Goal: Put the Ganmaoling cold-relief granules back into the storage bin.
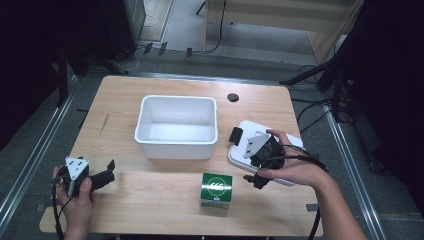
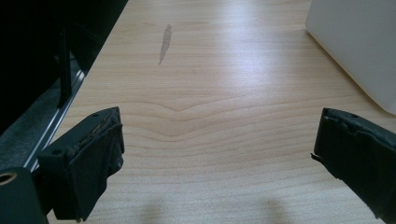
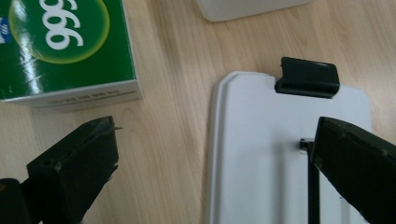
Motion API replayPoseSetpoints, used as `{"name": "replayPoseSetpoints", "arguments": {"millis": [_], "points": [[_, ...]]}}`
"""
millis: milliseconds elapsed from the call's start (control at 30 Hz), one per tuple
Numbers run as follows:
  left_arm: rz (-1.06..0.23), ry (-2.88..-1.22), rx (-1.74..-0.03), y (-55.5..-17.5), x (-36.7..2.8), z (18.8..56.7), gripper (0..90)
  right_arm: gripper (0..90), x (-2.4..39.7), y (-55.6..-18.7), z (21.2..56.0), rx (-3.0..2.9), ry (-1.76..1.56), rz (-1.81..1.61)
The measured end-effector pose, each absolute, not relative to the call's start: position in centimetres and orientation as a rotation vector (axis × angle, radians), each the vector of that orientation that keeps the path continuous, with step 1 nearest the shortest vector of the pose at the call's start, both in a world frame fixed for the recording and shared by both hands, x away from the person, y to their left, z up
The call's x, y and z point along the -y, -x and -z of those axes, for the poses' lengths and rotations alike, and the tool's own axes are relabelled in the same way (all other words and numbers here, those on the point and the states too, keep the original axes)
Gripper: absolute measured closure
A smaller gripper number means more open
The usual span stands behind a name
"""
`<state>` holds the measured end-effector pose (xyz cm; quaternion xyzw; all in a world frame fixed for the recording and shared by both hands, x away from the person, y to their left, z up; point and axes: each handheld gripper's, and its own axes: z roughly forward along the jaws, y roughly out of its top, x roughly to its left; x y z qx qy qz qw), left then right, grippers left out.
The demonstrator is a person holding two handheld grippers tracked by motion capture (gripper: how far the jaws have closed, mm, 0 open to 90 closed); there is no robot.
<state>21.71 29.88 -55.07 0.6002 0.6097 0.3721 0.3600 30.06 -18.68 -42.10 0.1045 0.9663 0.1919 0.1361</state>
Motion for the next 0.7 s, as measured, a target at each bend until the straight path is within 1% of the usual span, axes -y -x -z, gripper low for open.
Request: {"name": "replayPoseSetpoints", "arguments": {"millis": [700], "points": [[-0.953, -1.544, -1.571, -21.7, -29.9, 55.1, 2.3, 0.4, 15.0, -28.3, 43.4, -2.832, -0.181, -0.586]]}}
